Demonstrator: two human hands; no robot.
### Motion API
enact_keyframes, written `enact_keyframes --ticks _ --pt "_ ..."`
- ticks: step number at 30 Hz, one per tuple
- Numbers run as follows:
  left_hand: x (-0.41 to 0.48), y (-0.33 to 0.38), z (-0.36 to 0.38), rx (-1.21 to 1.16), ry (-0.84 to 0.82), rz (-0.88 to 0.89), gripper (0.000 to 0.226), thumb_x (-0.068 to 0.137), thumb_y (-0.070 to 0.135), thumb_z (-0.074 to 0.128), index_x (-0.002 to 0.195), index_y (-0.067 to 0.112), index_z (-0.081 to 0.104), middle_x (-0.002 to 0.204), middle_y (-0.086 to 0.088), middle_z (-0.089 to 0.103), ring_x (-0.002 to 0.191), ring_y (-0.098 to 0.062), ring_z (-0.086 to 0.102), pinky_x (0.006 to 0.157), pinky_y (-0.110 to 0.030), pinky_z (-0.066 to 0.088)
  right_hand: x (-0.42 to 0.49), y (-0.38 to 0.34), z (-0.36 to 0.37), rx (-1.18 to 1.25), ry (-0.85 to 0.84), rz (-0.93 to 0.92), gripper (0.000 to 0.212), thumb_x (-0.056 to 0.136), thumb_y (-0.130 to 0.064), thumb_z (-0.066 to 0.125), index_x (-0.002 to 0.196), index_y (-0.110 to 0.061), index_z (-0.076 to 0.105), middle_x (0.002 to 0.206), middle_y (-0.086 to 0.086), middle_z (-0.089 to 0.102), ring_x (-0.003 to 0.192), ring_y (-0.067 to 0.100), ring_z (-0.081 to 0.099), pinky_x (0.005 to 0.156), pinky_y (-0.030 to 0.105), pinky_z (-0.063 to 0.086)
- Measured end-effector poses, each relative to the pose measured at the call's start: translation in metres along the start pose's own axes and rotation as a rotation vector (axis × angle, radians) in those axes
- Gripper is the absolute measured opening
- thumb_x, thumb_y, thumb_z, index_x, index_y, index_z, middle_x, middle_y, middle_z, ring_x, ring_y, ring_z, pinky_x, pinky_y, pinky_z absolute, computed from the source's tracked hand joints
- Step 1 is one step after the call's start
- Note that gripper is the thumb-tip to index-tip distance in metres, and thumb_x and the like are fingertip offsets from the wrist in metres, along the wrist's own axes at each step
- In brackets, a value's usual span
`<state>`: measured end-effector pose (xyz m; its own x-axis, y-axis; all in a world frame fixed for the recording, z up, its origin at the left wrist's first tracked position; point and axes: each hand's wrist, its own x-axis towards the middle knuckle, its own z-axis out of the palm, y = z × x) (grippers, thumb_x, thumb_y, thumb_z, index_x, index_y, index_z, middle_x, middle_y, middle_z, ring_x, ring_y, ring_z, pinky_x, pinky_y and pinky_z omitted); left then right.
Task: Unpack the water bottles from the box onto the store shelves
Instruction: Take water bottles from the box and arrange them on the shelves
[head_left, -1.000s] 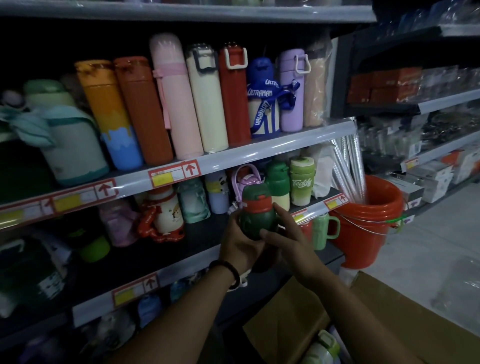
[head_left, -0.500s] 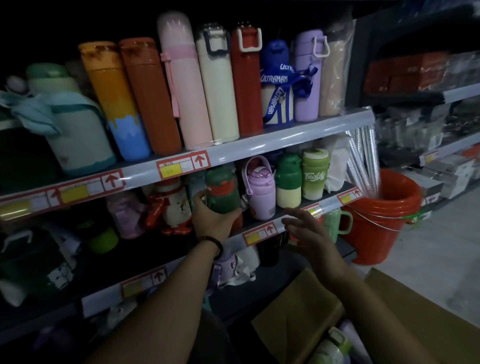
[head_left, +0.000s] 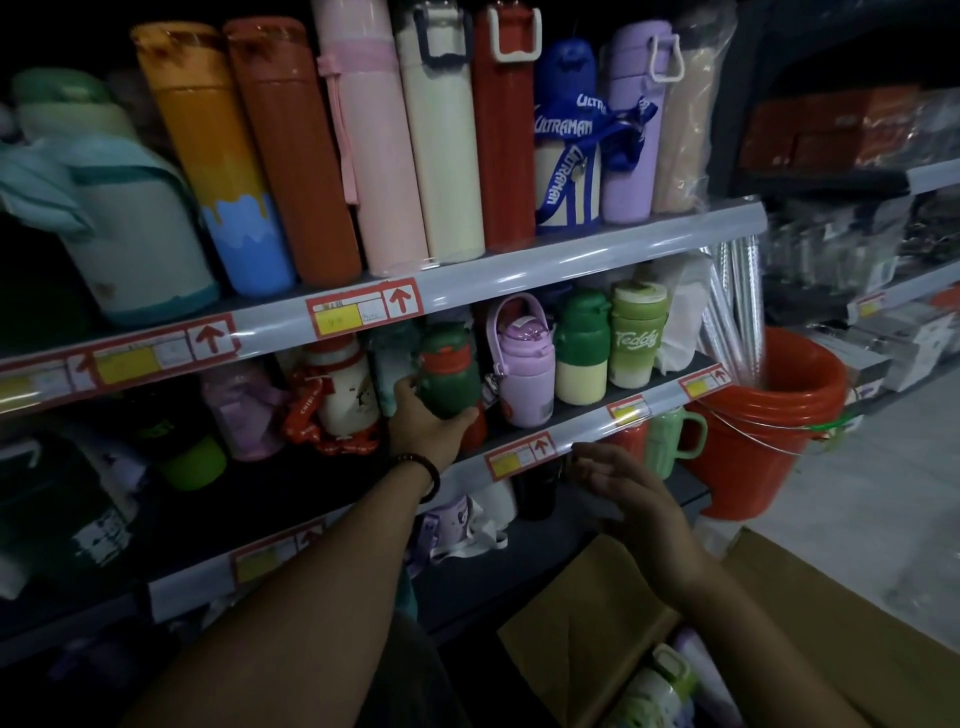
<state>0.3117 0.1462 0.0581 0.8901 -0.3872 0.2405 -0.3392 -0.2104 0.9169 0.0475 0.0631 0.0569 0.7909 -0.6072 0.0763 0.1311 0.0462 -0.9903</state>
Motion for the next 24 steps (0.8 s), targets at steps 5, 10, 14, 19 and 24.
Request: enact_keyframes --ticks 5,10,14,19,24 --pt "0.005 -0.006 0.003 0.043 -0.1 0.032 0.076 0.079 0.017 0.089 0.138 0.016 0.041 0.124 0.0 0.061 0.114 -0.022 0.061 0.099 -0.03 0.045 -0.003 0.002 0.003 -0.015 -0.003 0.039 0.052 0.078 -0.031 0.059 0.128 -0.024 0.067 0.113 -0.001 0.075 0.096 0.005 0.072 0.077 0.032 0.053" --pt "0.001 -0.005 0.006 0.067 -0.098 0.055 0.076 0.082 0.02 0.087 0.141 0.014 0.04 0.137 -0.009 0.062 0.123 -0.028 0.061 0.101 -0.033 0.047 -0.001 0.007 0.004 -0.023 0.032 0.08 0.049 0.078 -0.035 0.062 0.126 -0.028 0.068 0.12 0.002 0.073 0.103 0.01 0.071 0.075 0.031 0.055" --pt "-0.001 -0.004 0.007 0.105 -0.08 0.019 0.078 0.08 0.025 0.089 0.141 0.01 0.043 0.136 -0.011 0.064 0.123 -0.029 0.062 0.097 -0.029 0.046 -0.002 0.011 0.003 -0.008 0.053 0.084 0.048 0.079 -0.034 0.063 0.127 -0.027 0.069 0.116 0.003 0.074 0.106 0.013 0.071 0.08 0.033 0.055" --pt "-0.016 0.009 0.011 0.242 -0.022 -0.095 0.107 0.07 0.038 0.093 0.151 0.011 0.028 0.149 -0.023 0.039 0.135 -0.042 0.045 0.109 -0.047 0.045 -0.006 0.008 0.0 0.005 0.131 0.081 0.044 0.078 -0.032 0.066 0.121 -0.024 0.071 0.099 0.01 0.067 0.084 0.016 0.068 0.072 0.034 0.052" --pt "-0.052 0.035 0.02 0.26 0.018 -0.123 0.087 0.069 0.035 0.088 0.133 0.018 0.031 0.138 -0.02 0.037 0.123 -0.045 0.045 0.107 -0.05 0.044 -0.012 0.003 -0.012 0.021 0.24 0.014 0.04 0.084 -0.023 0.072 0.121 -0.01 0.068 0.112 0.037 0.063 0.088 0.032 0.066 0.074 0.042 0.054"
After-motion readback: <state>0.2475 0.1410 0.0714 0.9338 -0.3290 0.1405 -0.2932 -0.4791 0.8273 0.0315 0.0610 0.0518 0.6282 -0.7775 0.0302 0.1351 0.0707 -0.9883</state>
